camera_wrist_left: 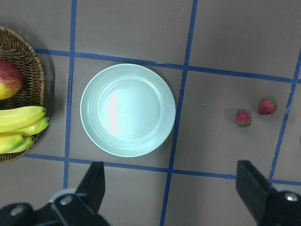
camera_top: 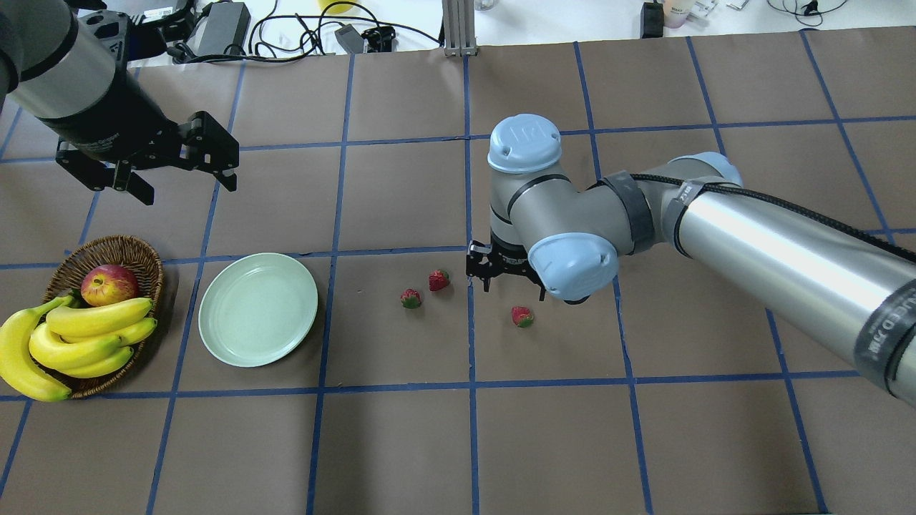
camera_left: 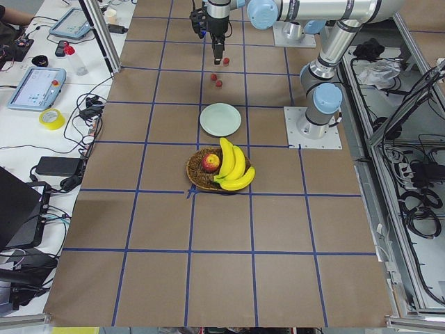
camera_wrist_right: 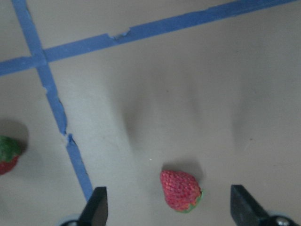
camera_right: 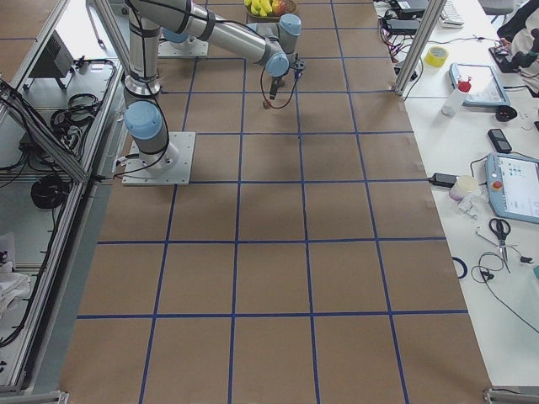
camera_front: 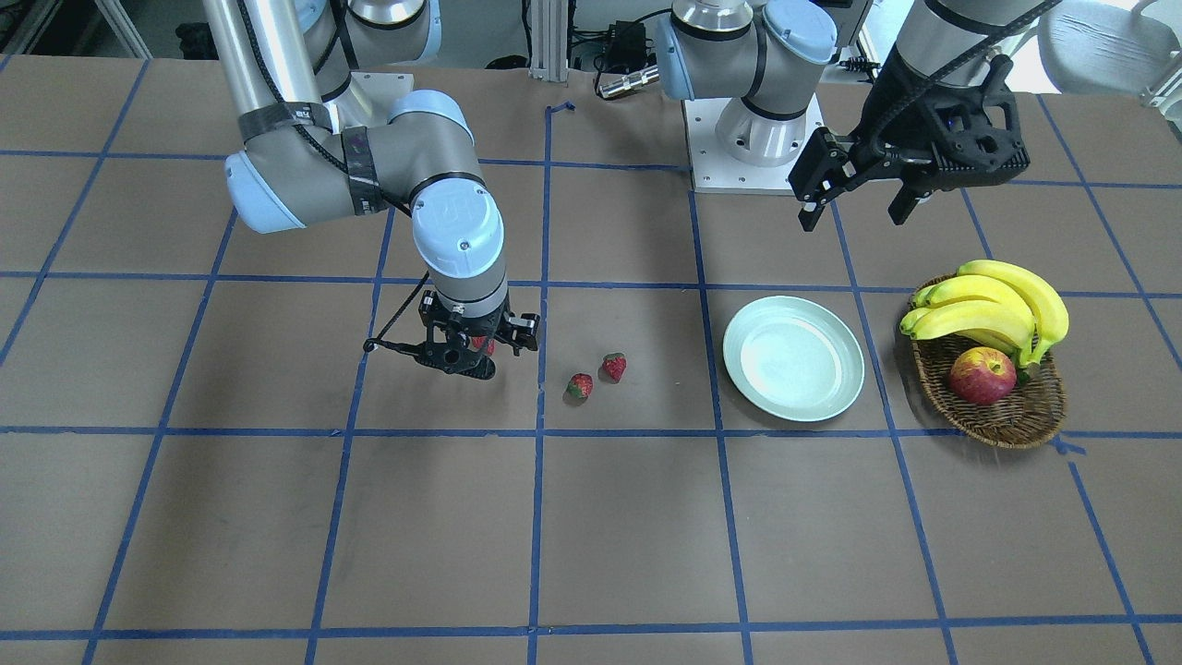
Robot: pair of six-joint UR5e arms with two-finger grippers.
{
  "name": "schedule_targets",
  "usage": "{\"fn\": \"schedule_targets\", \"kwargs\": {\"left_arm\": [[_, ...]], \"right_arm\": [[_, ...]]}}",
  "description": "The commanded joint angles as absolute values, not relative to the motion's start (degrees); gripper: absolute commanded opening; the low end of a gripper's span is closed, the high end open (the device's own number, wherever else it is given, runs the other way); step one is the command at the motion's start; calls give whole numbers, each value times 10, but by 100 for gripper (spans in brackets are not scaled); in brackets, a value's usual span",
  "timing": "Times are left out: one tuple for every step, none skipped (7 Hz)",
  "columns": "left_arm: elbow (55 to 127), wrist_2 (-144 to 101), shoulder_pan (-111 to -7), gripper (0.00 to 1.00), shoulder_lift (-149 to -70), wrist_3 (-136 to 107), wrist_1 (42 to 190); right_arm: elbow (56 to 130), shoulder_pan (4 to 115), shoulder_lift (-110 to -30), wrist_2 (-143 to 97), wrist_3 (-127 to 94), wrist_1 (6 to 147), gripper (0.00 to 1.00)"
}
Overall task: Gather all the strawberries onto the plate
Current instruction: 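Grasp the last strawberry with the right gripper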
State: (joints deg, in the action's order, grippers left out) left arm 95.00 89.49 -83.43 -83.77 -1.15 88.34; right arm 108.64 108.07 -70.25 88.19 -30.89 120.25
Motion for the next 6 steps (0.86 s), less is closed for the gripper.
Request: {"fn": "schedule_targets", "kwargs": {"left_arm": [[948,897,-836,100,-837,-11,882],[946,897,-837,100,-834,-12,882],[941,898,-837,100,-831,-11,878],[946,892,-838,100,-831,-13,877],[943,889,-836,100,-836,-11,868],[948,891,-839,100,-839,-11,873]], "right_arm": [[1151,1080,-703,891,-304,1286,80],[1157,1080,-703,886,-302,1286,32],[1155,1080,-703,885,-288,1289,12],[1154,1080,-703,885,-280,1288,7],[1144,1080,-705,886,-259,1288,6],[1112,1085,-709,878,-258,1274,6]]}}
